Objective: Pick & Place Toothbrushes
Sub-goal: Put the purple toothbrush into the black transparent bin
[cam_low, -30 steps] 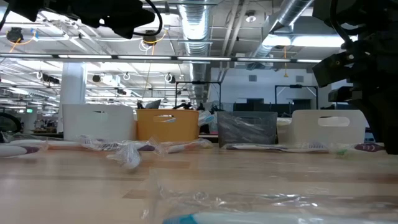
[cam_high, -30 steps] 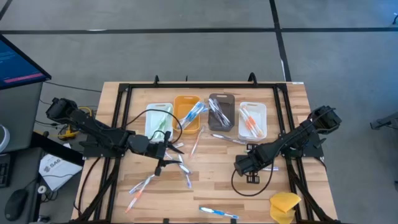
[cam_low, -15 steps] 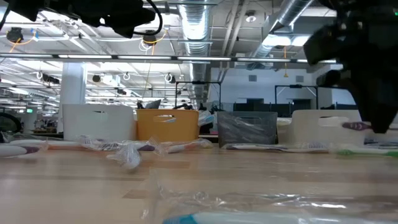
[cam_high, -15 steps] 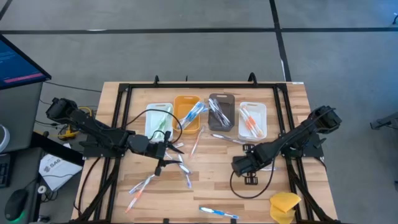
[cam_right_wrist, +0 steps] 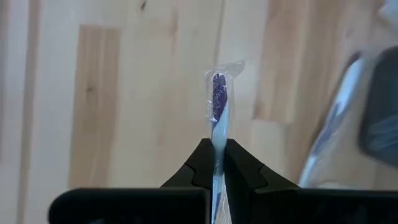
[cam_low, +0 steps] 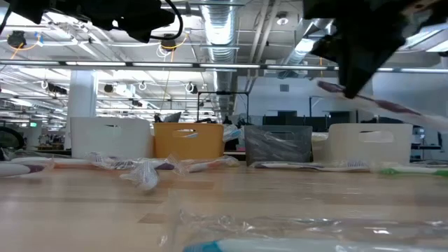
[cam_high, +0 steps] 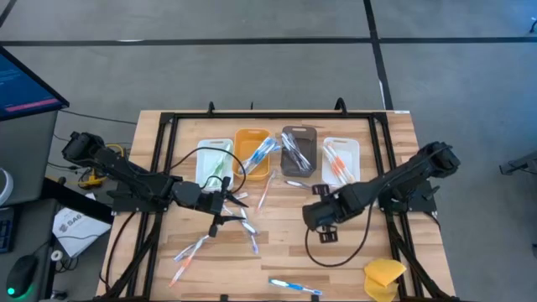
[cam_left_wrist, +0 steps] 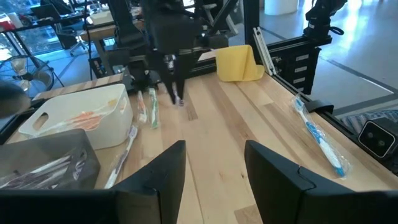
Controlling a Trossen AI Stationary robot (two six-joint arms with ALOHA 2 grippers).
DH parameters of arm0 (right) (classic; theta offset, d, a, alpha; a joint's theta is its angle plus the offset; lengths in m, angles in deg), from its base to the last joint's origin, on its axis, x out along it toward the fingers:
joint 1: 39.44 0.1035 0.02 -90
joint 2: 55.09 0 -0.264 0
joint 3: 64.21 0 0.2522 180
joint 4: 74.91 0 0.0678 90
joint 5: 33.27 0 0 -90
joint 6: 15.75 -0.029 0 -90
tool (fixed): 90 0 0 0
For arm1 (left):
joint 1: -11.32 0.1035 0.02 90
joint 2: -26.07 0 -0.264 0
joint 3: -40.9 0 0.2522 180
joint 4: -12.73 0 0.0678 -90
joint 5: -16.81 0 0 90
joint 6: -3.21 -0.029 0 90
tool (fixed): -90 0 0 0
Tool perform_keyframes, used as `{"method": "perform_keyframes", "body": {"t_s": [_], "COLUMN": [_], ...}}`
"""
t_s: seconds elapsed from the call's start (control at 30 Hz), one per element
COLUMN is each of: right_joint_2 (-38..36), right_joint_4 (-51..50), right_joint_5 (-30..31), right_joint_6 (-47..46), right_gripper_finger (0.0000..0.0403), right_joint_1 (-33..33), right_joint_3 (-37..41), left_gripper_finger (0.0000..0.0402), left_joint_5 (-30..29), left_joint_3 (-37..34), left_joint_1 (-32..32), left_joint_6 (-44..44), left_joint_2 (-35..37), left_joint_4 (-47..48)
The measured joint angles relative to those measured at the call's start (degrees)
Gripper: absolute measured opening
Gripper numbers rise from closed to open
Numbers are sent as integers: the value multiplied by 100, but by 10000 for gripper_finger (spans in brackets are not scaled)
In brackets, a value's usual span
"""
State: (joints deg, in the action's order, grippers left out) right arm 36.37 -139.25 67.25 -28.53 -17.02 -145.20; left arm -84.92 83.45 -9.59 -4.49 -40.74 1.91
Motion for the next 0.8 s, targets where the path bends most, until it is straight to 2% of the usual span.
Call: {"method": "perform_keyframes", "body": {"t_s": [0.57,0.8], "right_joint_2": [0,0], "right_joint_4": [-17,76], "right_joint_5": [6,77], "right_joint_6": [1999,2068], "right_gripper_finger": [7,7], "right_joint_1": [-1516,-2185], "right_joint_3": [-657,-1029], "left_gripper_finger": [158,158], "left_joint_5": [0,0], "left_joint_3": [0,0], "left_joint_1": [-1,-1], "left_joint_6": [1,2], "left_joint_2": [0,0], "left_joint_4": [-2,-2]}}
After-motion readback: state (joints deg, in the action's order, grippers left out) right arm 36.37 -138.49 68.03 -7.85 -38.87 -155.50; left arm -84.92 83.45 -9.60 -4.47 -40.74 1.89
